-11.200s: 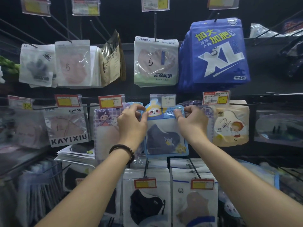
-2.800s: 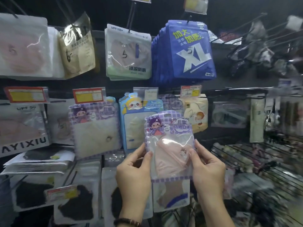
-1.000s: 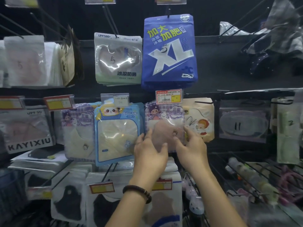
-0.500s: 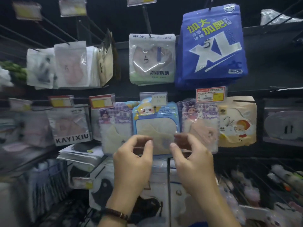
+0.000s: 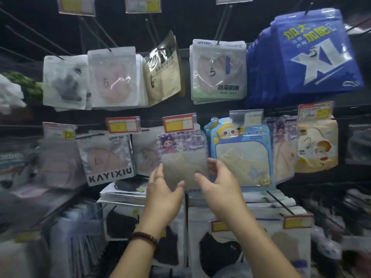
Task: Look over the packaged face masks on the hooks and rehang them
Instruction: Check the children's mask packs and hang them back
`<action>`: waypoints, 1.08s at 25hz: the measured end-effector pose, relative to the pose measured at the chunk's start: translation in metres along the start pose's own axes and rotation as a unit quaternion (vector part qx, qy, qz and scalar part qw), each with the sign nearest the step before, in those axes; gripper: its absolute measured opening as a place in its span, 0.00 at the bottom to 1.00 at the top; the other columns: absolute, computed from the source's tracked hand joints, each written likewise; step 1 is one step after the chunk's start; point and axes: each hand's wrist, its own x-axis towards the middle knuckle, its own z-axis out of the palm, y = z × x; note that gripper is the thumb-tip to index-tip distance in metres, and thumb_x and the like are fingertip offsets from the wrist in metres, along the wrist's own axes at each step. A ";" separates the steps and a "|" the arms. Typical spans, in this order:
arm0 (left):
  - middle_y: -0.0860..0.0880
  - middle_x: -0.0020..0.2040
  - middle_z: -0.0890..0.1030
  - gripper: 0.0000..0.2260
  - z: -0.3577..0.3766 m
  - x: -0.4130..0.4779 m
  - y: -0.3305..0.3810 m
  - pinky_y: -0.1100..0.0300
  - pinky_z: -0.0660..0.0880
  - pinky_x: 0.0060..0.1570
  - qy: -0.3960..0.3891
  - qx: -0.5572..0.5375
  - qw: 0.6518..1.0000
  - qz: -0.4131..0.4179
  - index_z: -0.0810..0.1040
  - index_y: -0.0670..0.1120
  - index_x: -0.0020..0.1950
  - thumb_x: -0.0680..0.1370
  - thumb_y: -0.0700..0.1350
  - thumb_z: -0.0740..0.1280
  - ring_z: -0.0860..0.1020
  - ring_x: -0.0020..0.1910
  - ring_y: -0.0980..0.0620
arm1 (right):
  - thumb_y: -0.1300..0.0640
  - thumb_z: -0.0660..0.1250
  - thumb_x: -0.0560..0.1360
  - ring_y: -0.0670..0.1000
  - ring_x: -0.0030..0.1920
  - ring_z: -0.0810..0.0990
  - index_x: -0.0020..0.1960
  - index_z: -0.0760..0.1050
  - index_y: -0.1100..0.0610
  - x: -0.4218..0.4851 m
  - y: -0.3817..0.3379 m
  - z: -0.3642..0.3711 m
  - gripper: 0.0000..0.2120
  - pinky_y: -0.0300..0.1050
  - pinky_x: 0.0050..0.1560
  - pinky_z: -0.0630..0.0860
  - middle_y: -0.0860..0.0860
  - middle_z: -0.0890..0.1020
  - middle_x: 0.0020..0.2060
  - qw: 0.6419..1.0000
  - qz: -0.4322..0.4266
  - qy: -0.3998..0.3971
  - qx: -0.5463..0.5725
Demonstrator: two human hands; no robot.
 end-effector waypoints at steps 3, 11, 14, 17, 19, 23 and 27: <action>0.49 0.86 0.60 0.41 -0.001 0.006 -0.005 0.53 0.65 0.80 -0.012 -0.037 0.999 -0.011 0.56 0.48 0.88 0.81 0.52 0.74 0.65 0.82 0.47 | 0.50 0.75 0.78 0.48 0.70 0.78 0.79 0.67 0.50 0.010 -0.003 0.014 0.32 0.52 0.75 0.73 0.47 0.79 0.72 0.999 0.036 0.018 0.017; 0.50 0.79 0.73 0.36 -0.003 0.016 -0.009 0.48 0.74 0.75 0.006 -0.092 0.995 -0.029 0.63 0.52 0.85 0.80 0.53 0.74 0.74 0.76 0.49 | 0.51 0.73 0.82 0.51 0.72 0.77 0.85 0.60 0.52 0.015 -0.005 0.025 0.36 0.45 0.70 0.72 0.47 0.76 0.74 0.998 0.054 0.022 -0.004; 0.51 0.73 0.80 0.29 -0.007 0.016 -0.009 0.54 0.79 0.66 0.032 -0.111 0.993 -0.031 0.69 0.52 0.83 0.82 0.50 0.73 0.80 0.68 0.51 | 0.51 0.72 0.82 0.50 0.72 0.76 0.85 0.61 0.52 0.018 -0.002 0.023 0.35 0.42 0.66 0.69 0.46 0.76 0.74 0.998 0.055 0.024 -0.005; 0.52 0.74 0.79 0.29 -0.011 0.016 -0.008 0.57 0.78 0.65 0.042 -0.126 0.991 -0.031 0.69 0.51 0.83 0.83 0.48 0.72 0.79 0.68 0.52 | 0.51 0.73 0.81 0.52 0.75 0.76 0.84 0.64 0.52 0.022 0.001 0.026 0.34 0.46 0.70 0.72 0.48 0.76 0.75 0.998 0.062 0.030 -0.007; 0.52 0.76 0.77 0.30 -0.011 0.015 -0.007 0.58 0.76 0.66 0.037 -0.129 0.990 -0.031 0.67 0.51 0.83 0.83 0.47 0.72 0.77 0.68 0.54 | 0.50 0.74 0.80 0.53 0.72 0.78 0.82 0.67 0.51 0.023 0.004 0.029 0.34 0.50 0.72 0.75 0.48 0.79 0.72 0.997 0.061 0.038 -0.002; 0.53 0.75 0.78 0.29 -0.009 0.016 -0.006 0.61 0.74 0.62 0.027 -0.135 0.990 -0.031 0.68 0.51 0.83 0.83 0.47 0.72 0.77 0.68 0.56 | 0.52 0.73 0.81 0.48 0.67 0.78 0.82 0.65 0.52 0.023 0.002 0.027 0.32 0.44 0.65 0.73 0.47 0.79 0.70 0.997 0.061 0.038 -0.001; 0.52 0.71 0.80 0.25 -0.011 0.014 -0.008 0.53 0.80 0.66 0.078 -0.111 0.990 -0.024 0.73 0.51 0.80 0.83 0.48 0.72 0.81 0.66 0.50 | 0.51 0.72 0.81 0.50 0.71 0.79 0.82 0.66 0.53 0.013 0.003 0.028 0.32 0.51 0.74 0.75 0.47 0.80 0.72 0.996 0.034 0.051 -0.062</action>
